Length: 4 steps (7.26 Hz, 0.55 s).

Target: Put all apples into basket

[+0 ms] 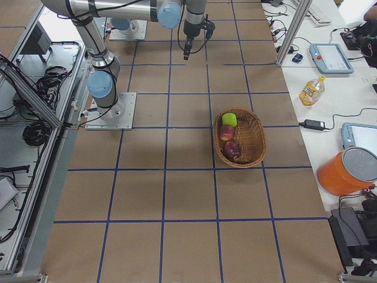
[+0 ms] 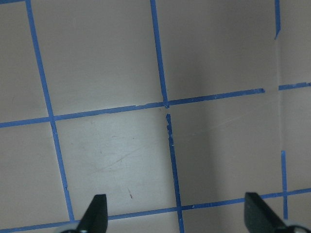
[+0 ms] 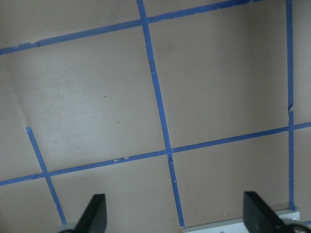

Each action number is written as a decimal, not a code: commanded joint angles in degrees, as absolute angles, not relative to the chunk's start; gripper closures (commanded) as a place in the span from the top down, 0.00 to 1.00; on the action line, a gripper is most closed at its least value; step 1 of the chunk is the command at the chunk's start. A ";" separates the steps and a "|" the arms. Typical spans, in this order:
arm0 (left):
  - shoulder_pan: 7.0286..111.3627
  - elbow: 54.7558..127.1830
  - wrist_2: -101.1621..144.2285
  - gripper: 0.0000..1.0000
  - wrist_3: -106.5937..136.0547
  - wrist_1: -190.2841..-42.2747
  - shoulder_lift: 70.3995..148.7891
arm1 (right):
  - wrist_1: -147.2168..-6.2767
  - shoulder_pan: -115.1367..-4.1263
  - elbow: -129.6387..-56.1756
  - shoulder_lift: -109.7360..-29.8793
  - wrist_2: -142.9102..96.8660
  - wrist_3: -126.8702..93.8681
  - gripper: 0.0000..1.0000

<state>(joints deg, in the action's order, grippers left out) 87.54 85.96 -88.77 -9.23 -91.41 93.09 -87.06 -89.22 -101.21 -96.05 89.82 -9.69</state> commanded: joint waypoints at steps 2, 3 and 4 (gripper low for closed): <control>87.54 85.96 -88.77 1.00 -9.23 -91.41 93.08 | -89.03 -88.25 -103.91 -101.43 89.74 -5.98 1.00; 87.54 85.96 -88.77 1.00 -9.23 -91.41 93.08 | -88.08 -87.89 -100.32 -100.47 89.74 -5.98 1.00; 87.54 85.96 -88.77 1.00 -9.23 -91.41 93.08 | -86.15 -87.89 -97.50 -98.81 89.82 -6.06 1.00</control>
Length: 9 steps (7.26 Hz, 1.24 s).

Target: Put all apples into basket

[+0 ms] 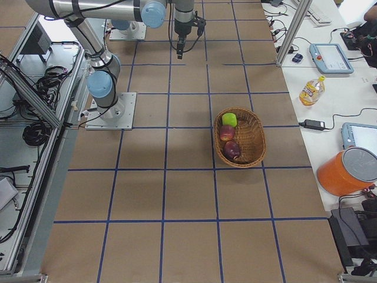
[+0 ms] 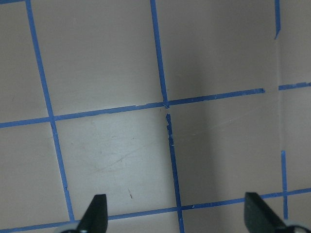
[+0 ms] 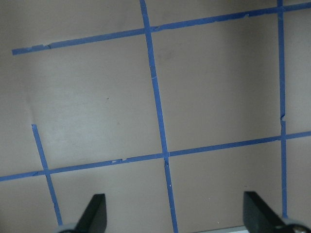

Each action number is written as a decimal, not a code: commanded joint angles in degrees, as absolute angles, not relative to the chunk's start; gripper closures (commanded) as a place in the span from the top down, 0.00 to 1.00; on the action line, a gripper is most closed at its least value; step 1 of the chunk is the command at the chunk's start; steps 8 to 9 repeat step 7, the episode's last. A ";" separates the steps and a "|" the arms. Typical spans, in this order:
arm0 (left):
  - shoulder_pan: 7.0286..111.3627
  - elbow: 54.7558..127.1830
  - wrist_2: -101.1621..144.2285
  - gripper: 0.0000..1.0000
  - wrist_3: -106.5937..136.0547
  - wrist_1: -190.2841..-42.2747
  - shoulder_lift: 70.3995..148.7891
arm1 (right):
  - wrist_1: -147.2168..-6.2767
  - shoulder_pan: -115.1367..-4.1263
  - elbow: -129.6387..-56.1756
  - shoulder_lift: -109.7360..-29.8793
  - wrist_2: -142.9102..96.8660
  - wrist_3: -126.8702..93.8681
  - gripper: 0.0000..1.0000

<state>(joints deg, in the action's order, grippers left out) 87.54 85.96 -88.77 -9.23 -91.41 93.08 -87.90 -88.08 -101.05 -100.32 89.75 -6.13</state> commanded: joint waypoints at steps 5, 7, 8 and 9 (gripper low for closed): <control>87.54 85.96 -88.77 1.00 -9.23 -91.41 93.08 | -86.40 -88.07 -92.46 -92.12 91.67 -6.33 1.00; 87.54 85.96 -88.77 1.00 -9.14 -91.41 93.08 | -86.57 -88.15 -92.29 -92.02 91.58 -6.68 1.00; 87.54 85.96 -88.77 1.00 -9.14 -91.41 93.08 | -86.57 -88.15 -92.29 -92.02 91.58 -6.68 1.00; 87.54 85.96 -88.77 1.00 -9.14 -91.41 93.08 | -86.57 -88.15 -92.29 -92.02 91.58 -6.68 1.00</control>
